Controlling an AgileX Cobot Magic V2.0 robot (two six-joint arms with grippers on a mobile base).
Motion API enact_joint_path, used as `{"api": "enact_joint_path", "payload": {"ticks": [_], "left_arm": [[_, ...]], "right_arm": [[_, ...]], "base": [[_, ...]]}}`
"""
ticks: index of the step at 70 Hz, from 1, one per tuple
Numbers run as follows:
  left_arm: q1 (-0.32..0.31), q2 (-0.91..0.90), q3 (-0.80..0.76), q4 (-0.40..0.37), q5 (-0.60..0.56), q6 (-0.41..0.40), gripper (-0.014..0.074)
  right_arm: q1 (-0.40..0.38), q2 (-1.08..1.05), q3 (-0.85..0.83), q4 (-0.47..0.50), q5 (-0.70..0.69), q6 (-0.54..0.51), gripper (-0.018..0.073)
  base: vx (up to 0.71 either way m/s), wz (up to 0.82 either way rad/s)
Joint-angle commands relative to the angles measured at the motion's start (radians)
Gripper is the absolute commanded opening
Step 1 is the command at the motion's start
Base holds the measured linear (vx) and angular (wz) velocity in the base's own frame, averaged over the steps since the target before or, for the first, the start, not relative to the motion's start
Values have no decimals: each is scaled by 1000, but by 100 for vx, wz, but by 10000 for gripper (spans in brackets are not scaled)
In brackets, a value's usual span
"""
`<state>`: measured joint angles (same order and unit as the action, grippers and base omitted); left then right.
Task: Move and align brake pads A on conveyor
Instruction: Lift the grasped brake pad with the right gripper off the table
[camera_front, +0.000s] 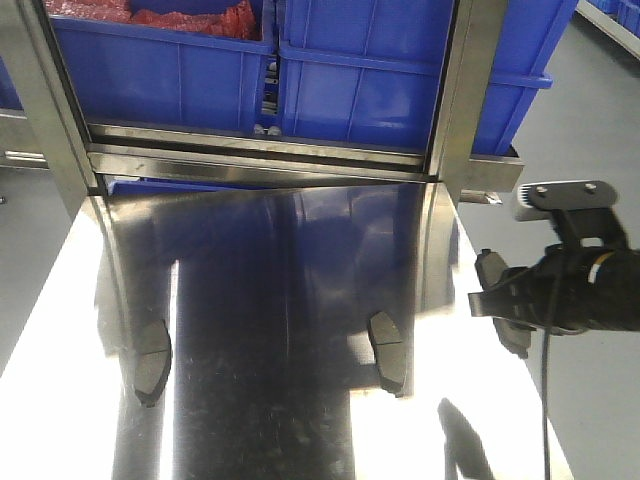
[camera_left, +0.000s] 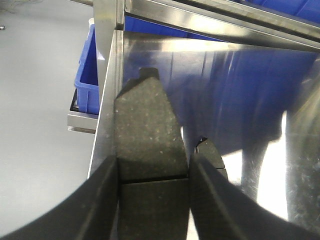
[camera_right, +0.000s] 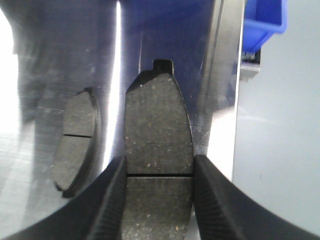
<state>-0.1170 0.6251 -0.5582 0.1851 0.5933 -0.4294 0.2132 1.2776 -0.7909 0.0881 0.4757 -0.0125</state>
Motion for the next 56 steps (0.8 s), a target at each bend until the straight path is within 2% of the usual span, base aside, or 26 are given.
{"api": "enact_joint_path", "payload": {"ticks": [1,31,56], "left_arm": [[-6,-2,-30,8,-76,-1,174],[-6,-2,-30,8,-76,-1,174],[-6,-2,-30,8,-76,-1,174]], "right_arm": [[-4,-120,7,-2,-75,-4,-7],[-4,-533,180,-6,-149,-8,-6],[-4,-684,236,-6,-160,-8,-6]], "base": [[0,0],[0,0],[0,0]]}}
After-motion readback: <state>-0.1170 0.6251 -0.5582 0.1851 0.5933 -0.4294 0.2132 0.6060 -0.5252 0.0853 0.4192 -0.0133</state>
